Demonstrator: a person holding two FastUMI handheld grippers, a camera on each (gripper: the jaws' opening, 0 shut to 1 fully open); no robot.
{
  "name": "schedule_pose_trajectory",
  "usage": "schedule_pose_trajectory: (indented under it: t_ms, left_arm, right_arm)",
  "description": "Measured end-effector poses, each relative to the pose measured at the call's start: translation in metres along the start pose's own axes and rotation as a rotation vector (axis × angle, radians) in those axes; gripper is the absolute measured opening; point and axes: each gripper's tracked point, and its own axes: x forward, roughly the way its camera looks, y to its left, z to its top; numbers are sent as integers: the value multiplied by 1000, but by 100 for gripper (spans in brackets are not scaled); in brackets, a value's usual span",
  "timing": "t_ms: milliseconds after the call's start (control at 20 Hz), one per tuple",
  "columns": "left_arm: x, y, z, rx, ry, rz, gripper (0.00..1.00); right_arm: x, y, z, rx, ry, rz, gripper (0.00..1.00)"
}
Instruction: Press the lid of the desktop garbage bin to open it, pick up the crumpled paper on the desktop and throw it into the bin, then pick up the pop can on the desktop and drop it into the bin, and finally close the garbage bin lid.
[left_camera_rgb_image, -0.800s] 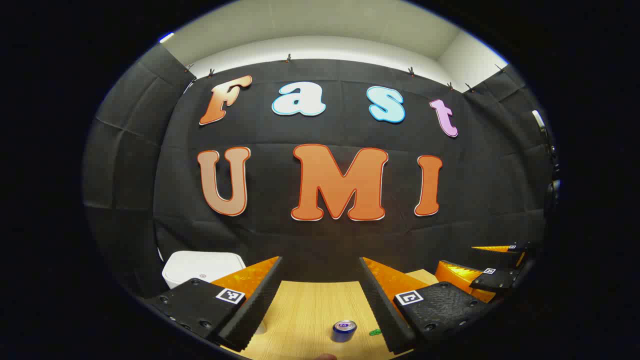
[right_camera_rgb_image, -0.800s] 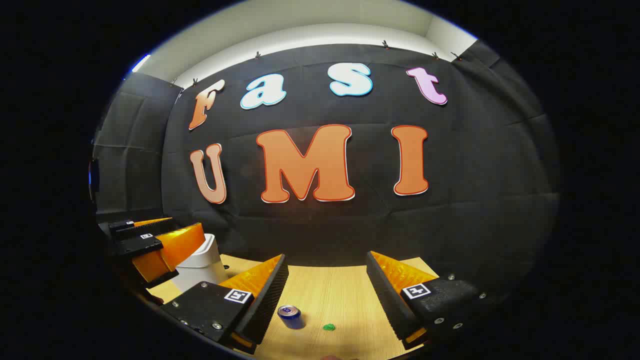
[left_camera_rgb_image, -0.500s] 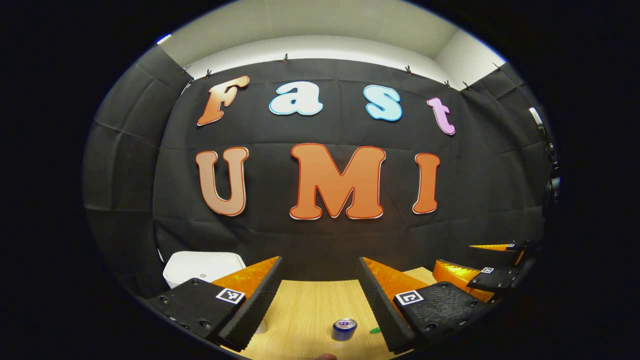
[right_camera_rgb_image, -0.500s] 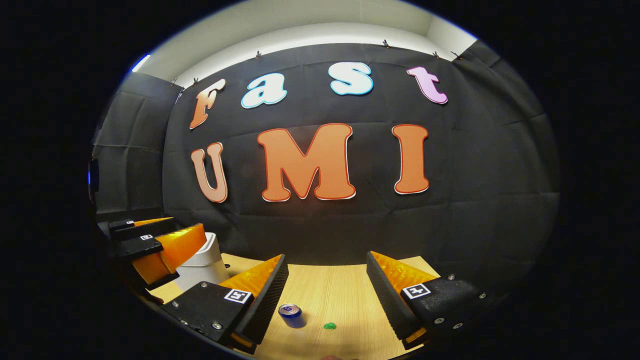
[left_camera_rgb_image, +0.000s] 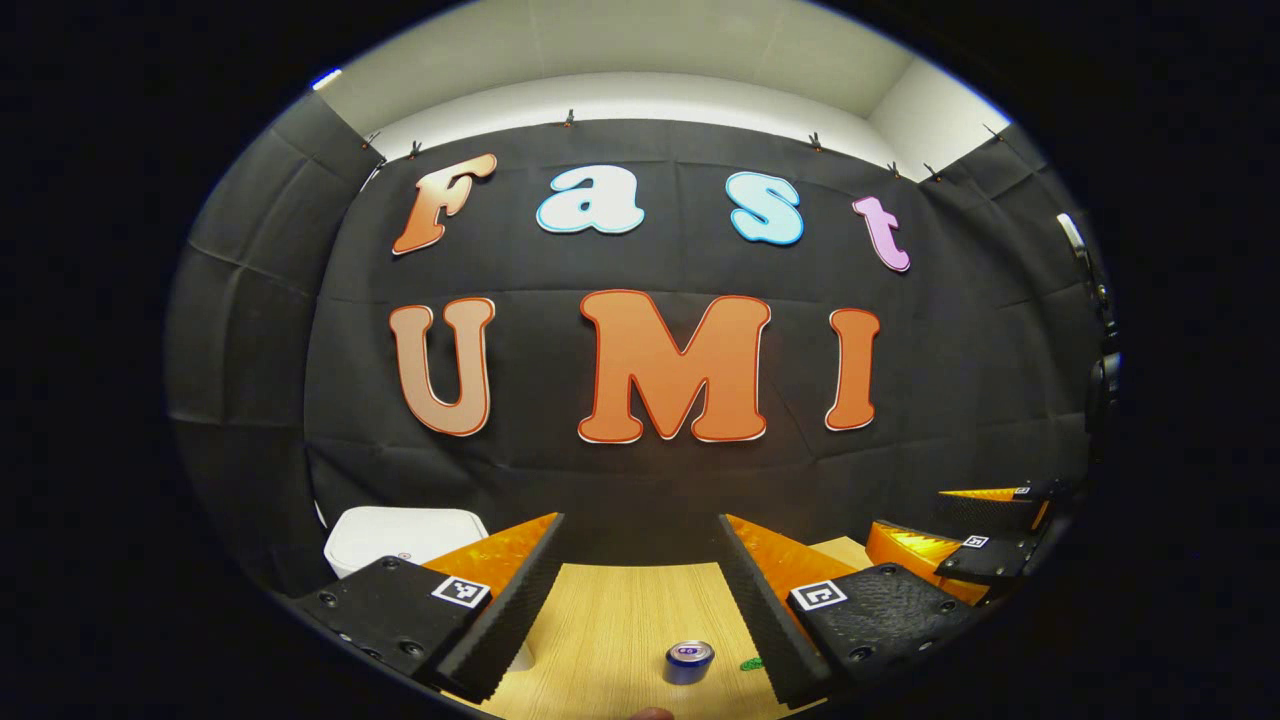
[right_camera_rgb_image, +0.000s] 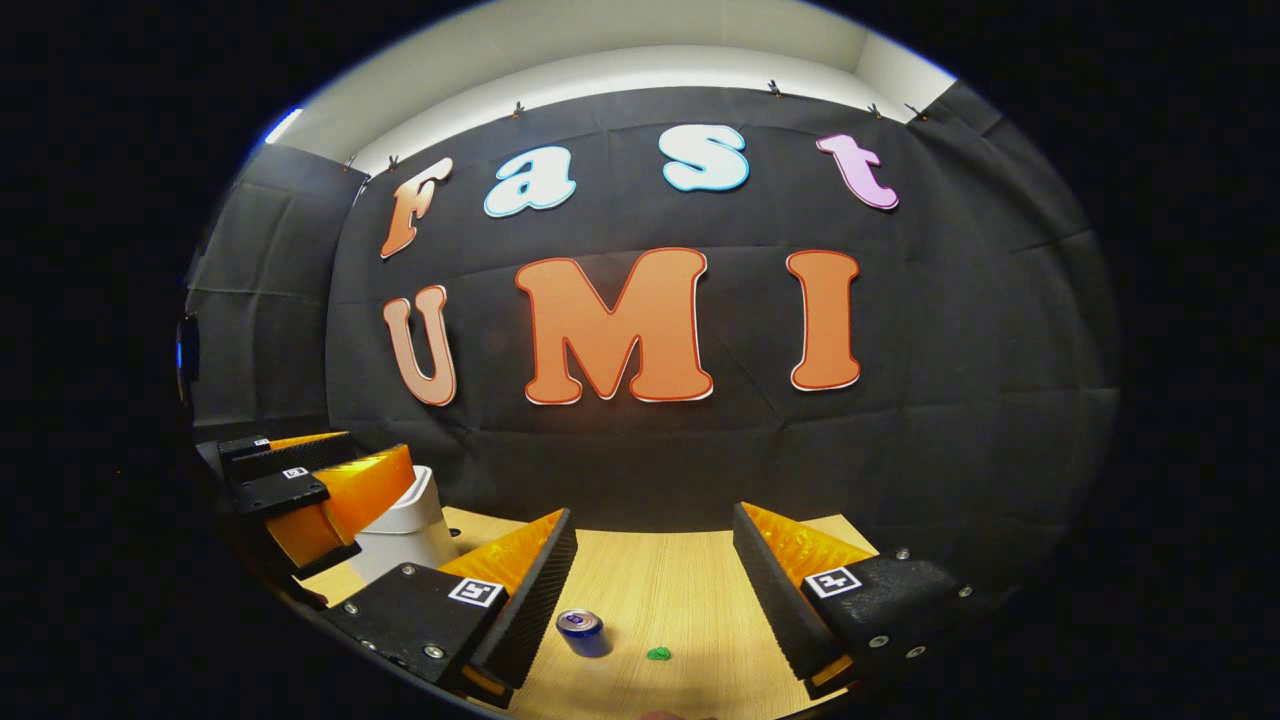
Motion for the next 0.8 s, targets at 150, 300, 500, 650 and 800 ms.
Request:
schedule_pose_trajectory:
  t_ms: [150,300,500,650,800]
  left_arm:
    - [1,-1,-2,-1,3,-1,93]
    - [2,-1,-3,-3,4,-2,93]
    - [4,2,-4,-4,8,-1,93]
    - [5,4,-4,-2,7,2,93]
    - [6,2,-5,-4,11,1,93]
  right_arm:
    - [0,-2,-2,-1,8,-4,94]
    - [1,-3,-3,0,8,-9,94]
    - [3,-2,-4,-1,13,-9,94]
    - [3,-1,-4,-2,13,-8,94]
    - [4,-1,-5,0,15,-8,94]
